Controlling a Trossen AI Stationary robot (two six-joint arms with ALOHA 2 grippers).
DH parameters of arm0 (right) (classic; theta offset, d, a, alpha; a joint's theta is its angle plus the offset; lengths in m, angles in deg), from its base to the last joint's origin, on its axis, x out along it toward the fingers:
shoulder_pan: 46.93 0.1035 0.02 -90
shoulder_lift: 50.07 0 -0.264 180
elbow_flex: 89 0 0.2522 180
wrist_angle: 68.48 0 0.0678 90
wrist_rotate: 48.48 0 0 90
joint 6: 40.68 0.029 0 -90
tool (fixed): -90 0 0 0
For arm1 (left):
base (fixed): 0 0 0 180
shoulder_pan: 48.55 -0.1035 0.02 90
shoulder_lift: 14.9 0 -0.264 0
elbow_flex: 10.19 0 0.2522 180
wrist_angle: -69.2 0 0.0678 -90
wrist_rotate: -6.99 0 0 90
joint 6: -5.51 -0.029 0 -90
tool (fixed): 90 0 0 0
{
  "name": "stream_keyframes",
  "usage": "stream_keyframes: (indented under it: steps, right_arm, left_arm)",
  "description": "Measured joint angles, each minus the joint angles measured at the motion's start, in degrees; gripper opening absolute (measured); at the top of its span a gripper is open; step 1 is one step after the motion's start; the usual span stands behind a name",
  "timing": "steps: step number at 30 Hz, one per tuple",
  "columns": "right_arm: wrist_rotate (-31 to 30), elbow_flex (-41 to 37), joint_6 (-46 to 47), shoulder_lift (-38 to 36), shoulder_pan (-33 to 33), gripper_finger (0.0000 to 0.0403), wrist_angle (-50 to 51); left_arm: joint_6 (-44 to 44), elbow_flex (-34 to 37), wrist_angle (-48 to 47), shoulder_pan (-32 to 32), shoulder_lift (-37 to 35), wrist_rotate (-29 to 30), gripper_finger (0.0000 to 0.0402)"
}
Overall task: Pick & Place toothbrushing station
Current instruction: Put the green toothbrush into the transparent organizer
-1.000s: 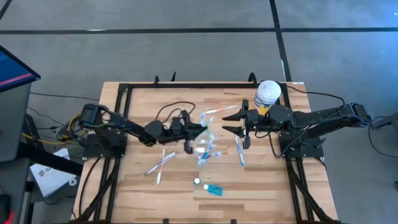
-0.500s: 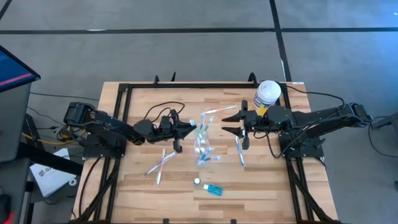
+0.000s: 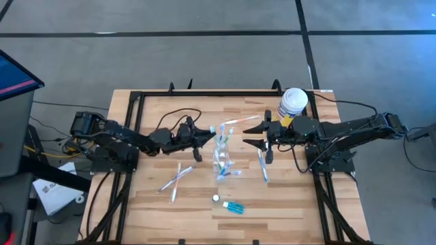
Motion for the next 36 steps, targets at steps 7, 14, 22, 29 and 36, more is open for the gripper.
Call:
stream_keyframes:
  steps: [7,14,22,29,36]
  right_arm:
    - [0.0,0.0,0.0,0.0,0.0,0.0133,0.8]
    - [0.0,0.0,0.0,0.0,0.0,0.0133,1.2]
    - [0.0,0.0,0.0,0.0,0.0,0.0134,1.2]
    - [0.0,0.0,0.0,0.0,0.0,0.0132,1.2]
    - [0.0,0.0,0.0,0.0,0.0,0.0133,1.2]
  left_arm:
    - [-0.2,0.0,-1.1,0.0,0.0,0.4,0.0017]
    - [-0.2,0.0,-2.7,0.0,0.8,0.4,0.0018]
    - [-0.2,-0.1,-2.5,0.0,4.1,0.4,0.0019]
    - [1.6,-0.1,-2.0,0.0,6.8,0.4,0.002]
    - [3.1,-0.1,-1.2,0.0,10.5,0.7,0.0021]
